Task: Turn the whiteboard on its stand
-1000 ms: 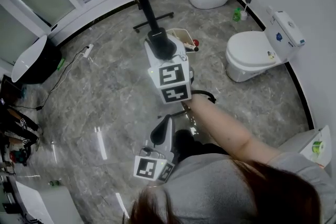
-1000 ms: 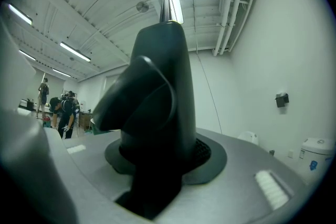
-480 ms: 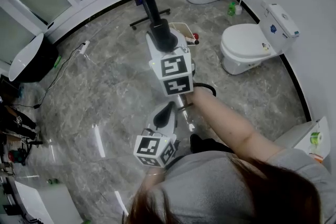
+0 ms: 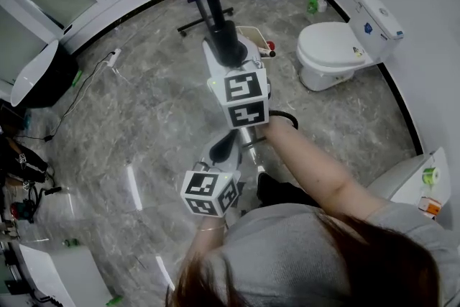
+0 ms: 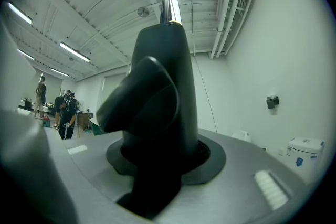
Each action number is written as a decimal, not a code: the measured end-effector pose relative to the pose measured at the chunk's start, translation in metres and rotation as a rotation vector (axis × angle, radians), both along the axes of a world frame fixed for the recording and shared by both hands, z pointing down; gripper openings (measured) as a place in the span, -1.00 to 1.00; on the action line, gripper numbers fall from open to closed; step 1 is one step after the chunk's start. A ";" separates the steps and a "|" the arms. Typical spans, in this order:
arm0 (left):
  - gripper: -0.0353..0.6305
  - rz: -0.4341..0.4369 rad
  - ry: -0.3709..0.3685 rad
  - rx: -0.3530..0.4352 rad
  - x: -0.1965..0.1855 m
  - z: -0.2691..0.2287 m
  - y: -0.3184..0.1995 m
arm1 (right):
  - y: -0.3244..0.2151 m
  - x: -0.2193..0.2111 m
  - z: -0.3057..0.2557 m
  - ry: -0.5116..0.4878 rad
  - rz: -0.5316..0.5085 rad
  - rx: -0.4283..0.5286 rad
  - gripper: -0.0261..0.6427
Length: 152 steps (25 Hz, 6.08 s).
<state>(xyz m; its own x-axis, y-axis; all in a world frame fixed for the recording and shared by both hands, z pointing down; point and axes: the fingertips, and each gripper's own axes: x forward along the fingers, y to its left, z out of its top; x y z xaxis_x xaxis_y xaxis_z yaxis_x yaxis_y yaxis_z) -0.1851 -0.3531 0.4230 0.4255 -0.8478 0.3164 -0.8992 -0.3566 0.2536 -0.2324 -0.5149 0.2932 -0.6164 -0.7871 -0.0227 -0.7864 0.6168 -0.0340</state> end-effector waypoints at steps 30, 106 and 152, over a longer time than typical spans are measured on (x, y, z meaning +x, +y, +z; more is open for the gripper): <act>-0.89 0.095 0.000 -0.016 0.097 0.000 0.158 | 0.169 0.081 -0.002 0.000 0.036 0.002 -0.49; -0.89 0.056 0.116 -0.114 0.264 0.028 0.571 | 0.544 0.259 -0.006 -0.019 0.054 0.008 -0.43; -0.89 -0.067 0.144 -0.122 0.398 0.041 0.821 | 0.772 0.358 -0.008 -0.018 0.061 0.020 -0.39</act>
<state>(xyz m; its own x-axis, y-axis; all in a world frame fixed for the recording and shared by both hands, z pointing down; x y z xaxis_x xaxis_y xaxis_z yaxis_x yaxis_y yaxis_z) 0.2124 0.4683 0.4638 0.4177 -0.8350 0.3583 -0.8713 -0.2562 0.4185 0.1252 0.2572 0.2857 -0.5663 -0.8227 -0.0494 -0.8222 0.5681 -0.0365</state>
